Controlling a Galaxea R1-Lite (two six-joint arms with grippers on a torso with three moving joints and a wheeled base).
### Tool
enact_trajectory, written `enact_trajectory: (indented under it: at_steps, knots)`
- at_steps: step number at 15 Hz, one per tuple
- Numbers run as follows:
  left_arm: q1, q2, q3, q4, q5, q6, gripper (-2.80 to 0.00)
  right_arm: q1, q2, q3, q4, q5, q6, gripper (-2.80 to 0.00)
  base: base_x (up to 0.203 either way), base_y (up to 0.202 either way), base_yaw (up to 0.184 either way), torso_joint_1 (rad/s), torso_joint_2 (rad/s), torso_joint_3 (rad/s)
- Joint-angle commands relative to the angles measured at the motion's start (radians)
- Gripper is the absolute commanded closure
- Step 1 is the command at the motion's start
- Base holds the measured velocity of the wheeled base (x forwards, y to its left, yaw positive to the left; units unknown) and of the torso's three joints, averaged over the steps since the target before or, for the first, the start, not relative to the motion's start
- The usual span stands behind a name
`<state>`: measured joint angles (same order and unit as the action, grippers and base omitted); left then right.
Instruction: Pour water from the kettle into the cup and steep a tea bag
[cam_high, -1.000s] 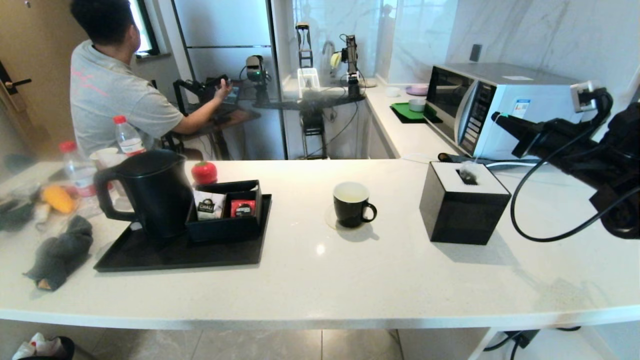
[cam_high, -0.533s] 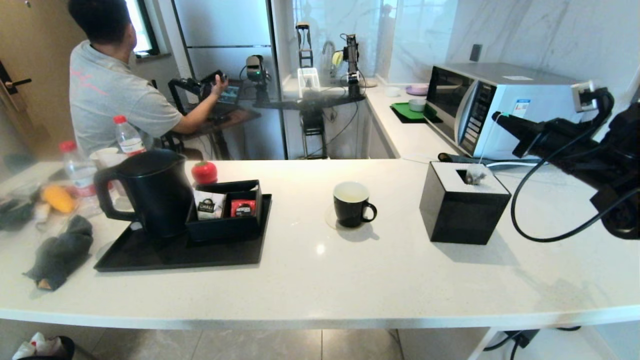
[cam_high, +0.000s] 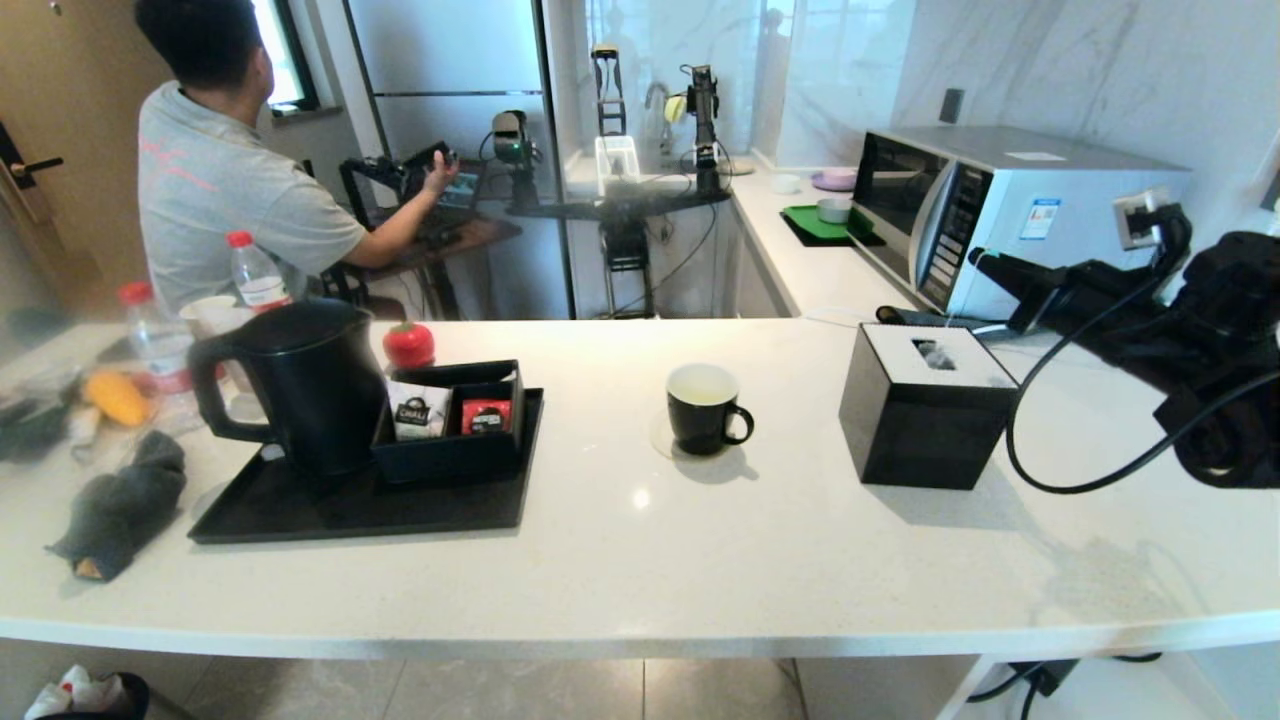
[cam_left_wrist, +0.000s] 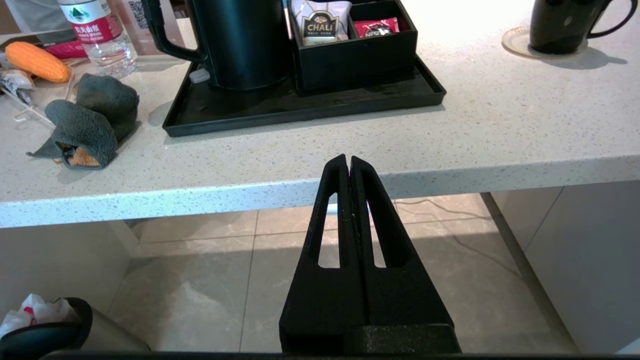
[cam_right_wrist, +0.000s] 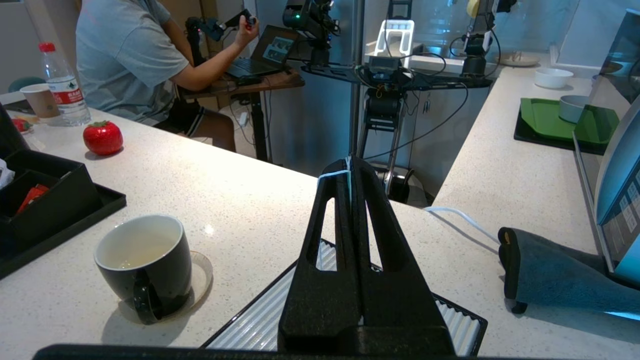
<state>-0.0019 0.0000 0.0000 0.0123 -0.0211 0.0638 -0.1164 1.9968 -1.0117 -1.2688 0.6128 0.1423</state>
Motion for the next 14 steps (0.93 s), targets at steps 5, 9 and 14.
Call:
enact_trajectory:
  at_steps: [5, 9, 14]
  knots:
    - [0.000, 0.000, 0.000, 0.000, 0.000, 0.001, 0.00, 0.000, 0.060, 0.002, -0.023, 0.004, 0.000, 0.00, 0.000, 0.000, 0.000, 0.000, 0.00, 0.000]
    - [0.000, 0.000, 0.000, 0.000, 0.000, 0.001, 0.00, 0.000, 0.069, 0.004, -0.049, 0.005, 0.002, 0.00, 0.000, 0.000, 0.000, 0.000, 0.00, 0.000]
    - [0.000, 0.000, 0.000, 0.000, 0.000, 0.001, 0.00, 0.001, 0.066, 0.010, -0.050, 0.004, -0.001, 0.00, 0.000, 0.000, 0.000, 0.000, 0.00, 0.000]
